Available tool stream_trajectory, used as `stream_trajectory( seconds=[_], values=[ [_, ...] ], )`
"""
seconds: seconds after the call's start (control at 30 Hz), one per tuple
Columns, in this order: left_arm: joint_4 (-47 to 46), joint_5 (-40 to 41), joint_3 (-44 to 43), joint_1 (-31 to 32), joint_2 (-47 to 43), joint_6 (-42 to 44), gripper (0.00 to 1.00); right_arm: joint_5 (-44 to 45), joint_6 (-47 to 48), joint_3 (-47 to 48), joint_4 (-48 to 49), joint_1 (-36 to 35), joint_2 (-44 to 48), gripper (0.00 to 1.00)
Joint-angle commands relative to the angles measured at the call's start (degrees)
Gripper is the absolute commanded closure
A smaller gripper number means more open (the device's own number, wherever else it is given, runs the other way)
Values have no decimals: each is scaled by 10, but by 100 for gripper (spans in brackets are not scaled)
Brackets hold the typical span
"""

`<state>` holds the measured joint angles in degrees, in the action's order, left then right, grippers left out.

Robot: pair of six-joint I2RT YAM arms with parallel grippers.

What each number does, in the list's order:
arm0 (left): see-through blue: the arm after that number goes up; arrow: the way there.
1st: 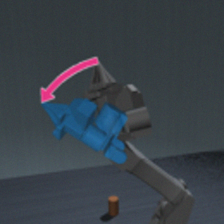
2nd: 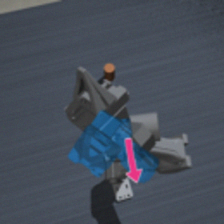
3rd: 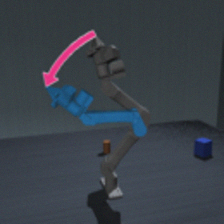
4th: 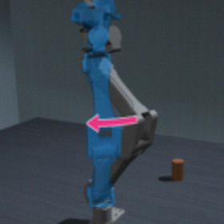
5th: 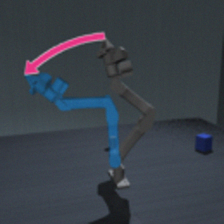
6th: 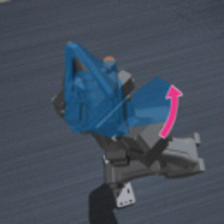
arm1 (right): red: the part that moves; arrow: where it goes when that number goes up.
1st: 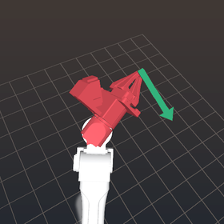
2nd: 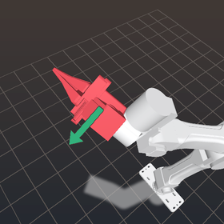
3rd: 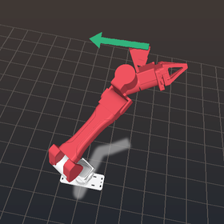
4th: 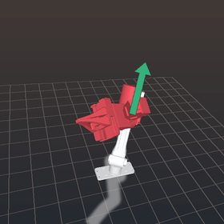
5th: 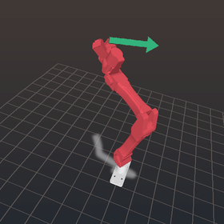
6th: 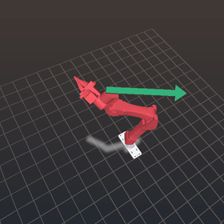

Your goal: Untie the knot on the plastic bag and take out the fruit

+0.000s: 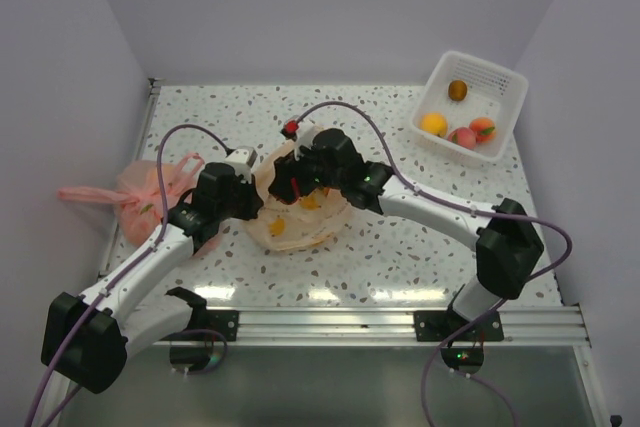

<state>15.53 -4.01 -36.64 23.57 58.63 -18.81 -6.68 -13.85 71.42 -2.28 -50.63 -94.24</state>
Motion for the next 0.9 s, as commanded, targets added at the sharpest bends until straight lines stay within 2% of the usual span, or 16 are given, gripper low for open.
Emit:
stream_trajectory(
  seconds=[0.0,0.1,0.2,0.4,0.53,0.67,0.77,0.8,0.83,0.87],
  values=[
    [-10,10,1,-5,0,11,100,-84,29,36,-29,-1,35,82],
    [-10,12,2,-5,-1,11,100,-6,43,61,-52,14,65,83],
    [-10,12,2,-4,-2,11,100,85,68,98,-80,65,74,84],
    [-9,14,1,-5,-4,11,100,215,59,136,-99,226,54,85],
    [-10,12,1,-5,-4,12,100,271,4,159,-116,344,13,83],
    [-10,8,0,-4,-3,13,100,286,-44,183,-118,431,-35,80],
    [-12,8,0,-5,-4,12,100,290,-64,238,-139,477,-84,71],
    [-12,8,0,-5,-4,13,100,293,-66,254,-155,485,-98,62],
    [-12,8,0,-5,-4,14,100,298,-69,286,-165,496,-124,42],
    [-12,9,0,-5,-4,15,100,309,-68,300,-173,498,-133,30]
  ],
)
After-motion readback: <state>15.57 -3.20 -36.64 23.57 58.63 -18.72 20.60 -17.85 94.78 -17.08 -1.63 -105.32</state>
